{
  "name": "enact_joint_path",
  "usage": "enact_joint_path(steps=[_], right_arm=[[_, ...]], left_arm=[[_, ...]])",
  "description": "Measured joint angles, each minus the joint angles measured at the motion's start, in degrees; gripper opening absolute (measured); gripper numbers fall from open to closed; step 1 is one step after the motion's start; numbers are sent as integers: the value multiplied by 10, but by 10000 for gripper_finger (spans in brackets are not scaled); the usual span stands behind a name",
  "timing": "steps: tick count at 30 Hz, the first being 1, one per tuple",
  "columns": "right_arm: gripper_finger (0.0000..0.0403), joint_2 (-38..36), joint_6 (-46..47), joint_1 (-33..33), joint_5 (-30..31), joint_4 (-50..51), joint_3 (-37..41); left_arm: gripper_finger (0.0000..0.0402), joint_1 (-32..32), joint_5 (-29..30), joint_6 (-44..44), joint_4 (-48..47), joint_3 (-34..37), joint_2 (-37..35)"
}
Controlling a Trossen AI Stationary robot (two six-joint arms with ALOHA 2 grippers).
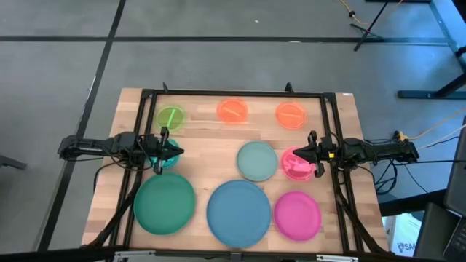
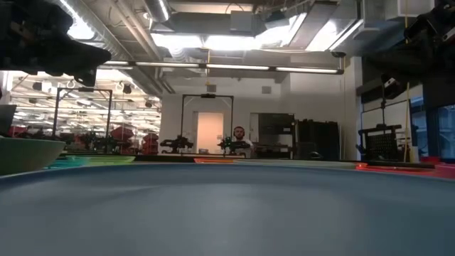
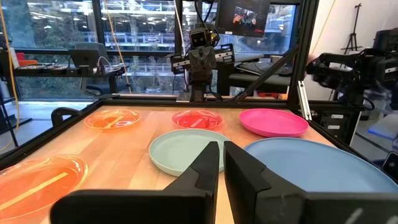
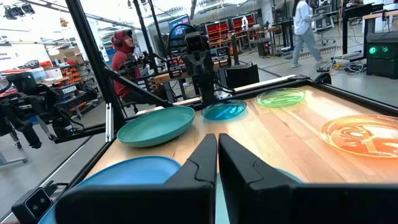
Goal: Stack plastic plates
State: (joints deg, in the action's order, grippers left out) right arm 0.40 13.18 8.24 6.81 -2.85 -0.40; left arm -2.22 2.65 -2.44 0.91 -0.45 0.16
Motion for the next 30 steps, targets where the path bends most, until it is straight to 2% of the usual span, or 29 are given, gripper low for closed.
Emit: enact_joint_path(steps=[20, 25, 30], right_arm=[[12, 0, 0, 0, 0, 0, 0], [12, 0, 0, 0, 0, 0, 0], [12, 0, 0, 0, 1, 0, 0]], left_arm=[[18, 0, 1, 0, 0, 0, 0], [18, 0, 63, -1, 39, 0, 0], [18, 0, 72, -17, 89, 0, 0]])
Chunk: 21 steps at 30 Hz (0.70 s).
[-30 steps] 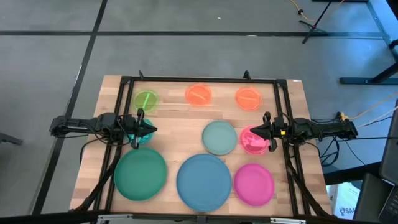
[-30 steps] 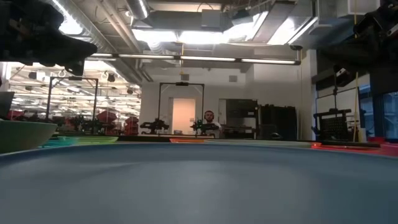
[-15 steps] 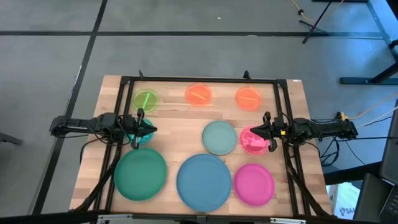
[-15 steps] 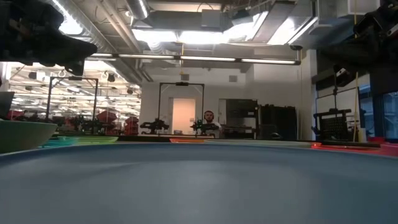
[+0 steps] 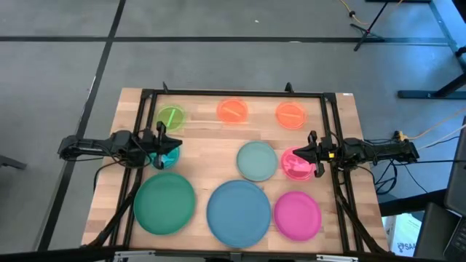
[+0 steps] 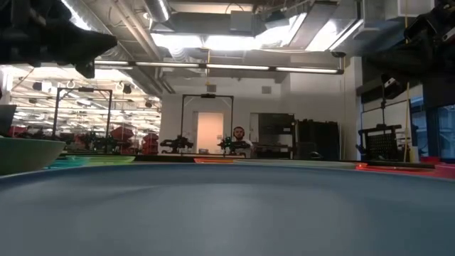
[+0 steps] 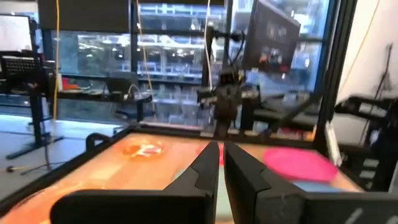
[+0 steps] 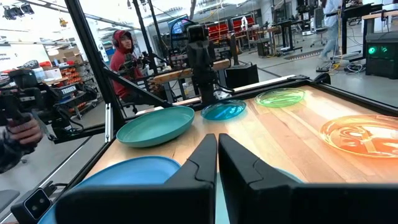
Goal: Stack plastic plates
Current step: Stack the green plate on top of the blue plate
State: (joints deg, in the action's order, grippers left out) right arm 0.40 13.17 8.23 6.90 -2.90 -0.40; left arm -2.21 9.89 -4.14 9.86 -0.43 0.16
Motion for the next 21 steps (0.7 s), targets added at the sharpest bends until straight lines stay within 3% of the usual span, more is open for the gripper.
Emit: enact_joint_path(steps=[6, 10, 17, 21], right_arm=[[12, 0, -3, 0, 4, -2, 0], [12, 0, -44, 0, 49, -23, 0], [12, 1, 2, 0, 70, -53, 0], [12, 58, 4, 0, 50, -111, 0]], left_arm=[[18, 0, 11, 13, 84, 0, 0], [18, 0, 10, -1, 88, 0, 12], [18, 0, -9, -17, 109, 0, 98], [18, 0, -1, -17, 154, 0, 157]])
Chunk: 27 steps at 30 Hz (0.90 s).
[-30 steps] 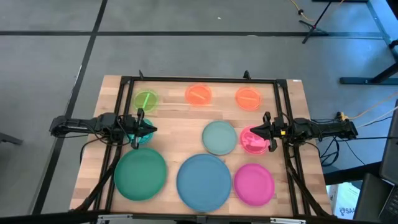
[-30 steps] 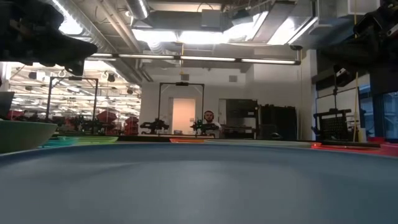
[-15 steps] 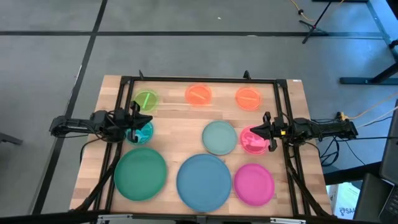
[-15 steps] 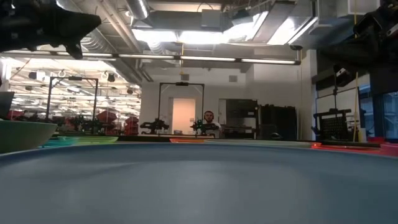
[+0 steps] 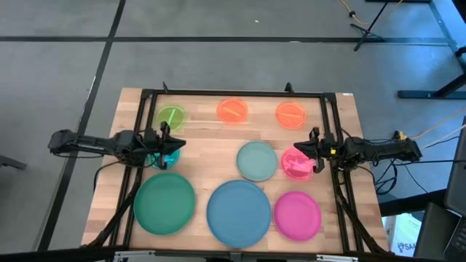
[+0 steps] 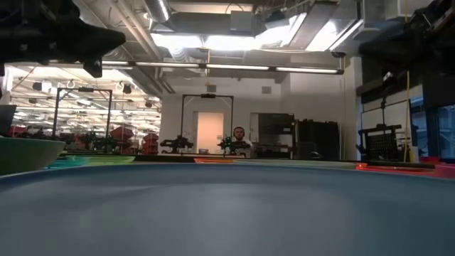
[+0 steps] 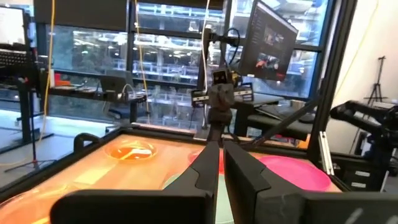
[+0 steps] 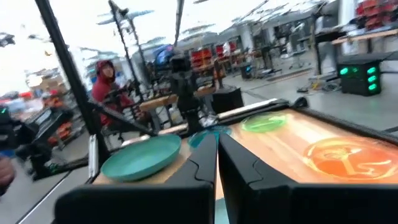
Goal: Stack plastic plates
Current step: Stack the green plate on top of the blue plate
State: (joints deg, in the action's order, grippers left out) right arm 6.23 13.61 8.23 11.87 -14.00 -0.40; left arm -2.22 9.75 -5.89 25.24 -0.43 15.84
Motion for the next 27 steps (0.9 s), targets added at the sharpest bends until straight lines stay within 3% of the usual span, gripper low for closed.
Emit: enact_joint_path(steps=[5, 11, 23, 27], right_arm=[[12, 144, -18, 0, -10, -93, -19], [12, 346, -56, 0, -10, -143, -105], [12, 682, -96, 0, -12, -147, -326], [12, 774, -96, 0, -38, -149, -399]], left_arm=[[18, 0, 8, 5, 53, 0, 54], [18, 0, 30, 19, 86, 0, 78], [18, 0, 30, 39, 120, 0, 78], [18, 0, 32, 49, 123, 0, 78]])
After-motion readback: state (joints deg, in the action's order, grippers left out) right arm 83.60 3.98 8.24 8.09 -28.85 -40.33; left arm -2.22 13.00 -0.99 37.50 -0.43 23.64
